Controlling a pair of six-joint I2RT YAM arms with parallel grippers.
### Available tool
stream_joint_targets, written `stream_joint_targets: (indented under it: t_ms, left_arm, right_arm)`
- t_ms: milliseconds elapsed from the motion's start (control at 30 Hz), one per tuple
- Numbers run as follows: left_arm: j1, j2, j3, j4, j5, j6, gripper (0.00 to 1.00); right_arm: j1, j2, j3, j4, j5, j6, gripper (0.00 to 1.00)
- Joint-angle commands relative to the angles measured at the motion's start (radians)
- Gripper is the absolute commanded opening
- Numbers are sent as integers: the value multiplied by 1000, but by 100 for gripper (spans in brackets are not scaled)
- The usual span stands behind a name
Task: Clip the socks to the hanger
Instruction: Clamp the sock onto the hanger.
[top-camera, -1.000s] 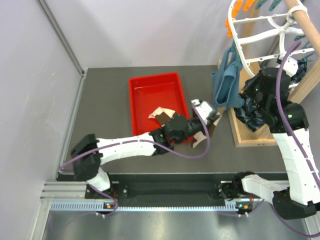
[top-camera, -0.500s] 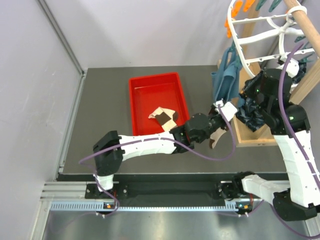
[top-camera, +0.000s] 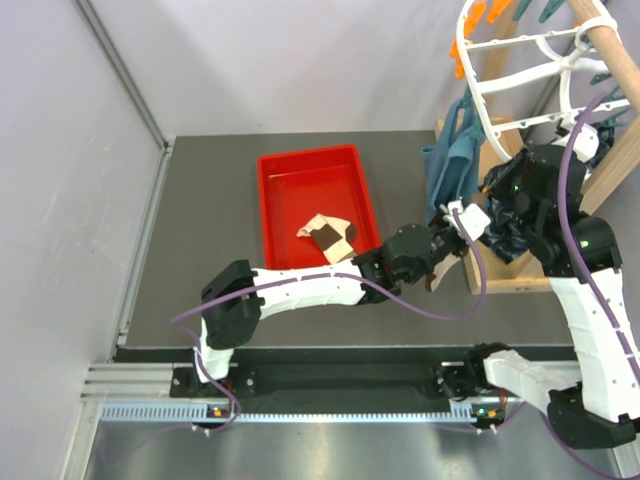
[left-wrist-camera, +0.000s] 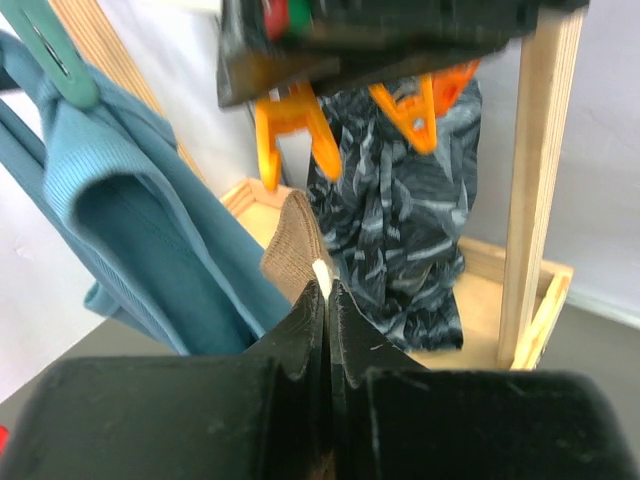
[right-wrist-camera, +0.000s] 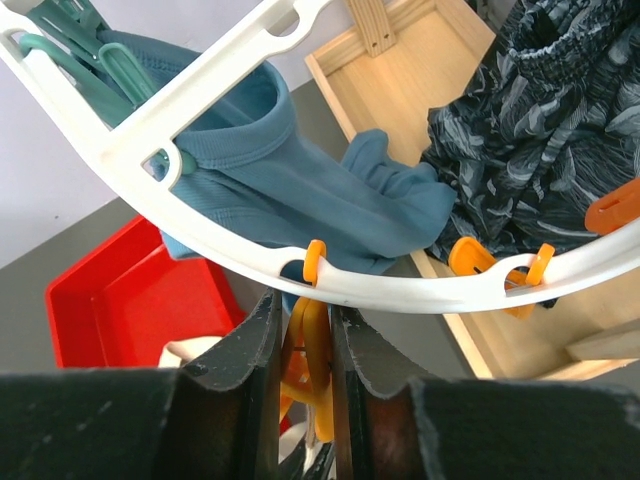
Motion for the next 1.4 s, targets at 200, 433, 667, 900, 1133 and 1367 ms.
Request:
stream_joint_targets:
  t_ms: [200, 433, 667, 900, 1133, 1367]
  left_arm:
    - [-5, 7, 76, 38, -2, 23, 0]
    - [-5, 5, 76, 41, 0, 14, 0]
    - [-6, 4, 91, 43, 1, 4, 0]
    - [-5, 1, 101, 37, -8, -5, 0]
    - [-5, 5, 122, 22, -14, -13, 0]
    - [-5, 10, 134, 18, -22, -19, 0]
  right_arm:
    - [4, -7, -45, -83, -79, -32, 0]
    - [5, -11, -68, -67, -84, -24, 0]
    - [4, -18, -80, -63, -92, -23, 0]
    - [4, -24, -80, -61, -104, -19, 10]
    - [2, -30, -70, -61, -133, -16, 34]
    - [4, -47, -59, -78, -133, -23, 72]
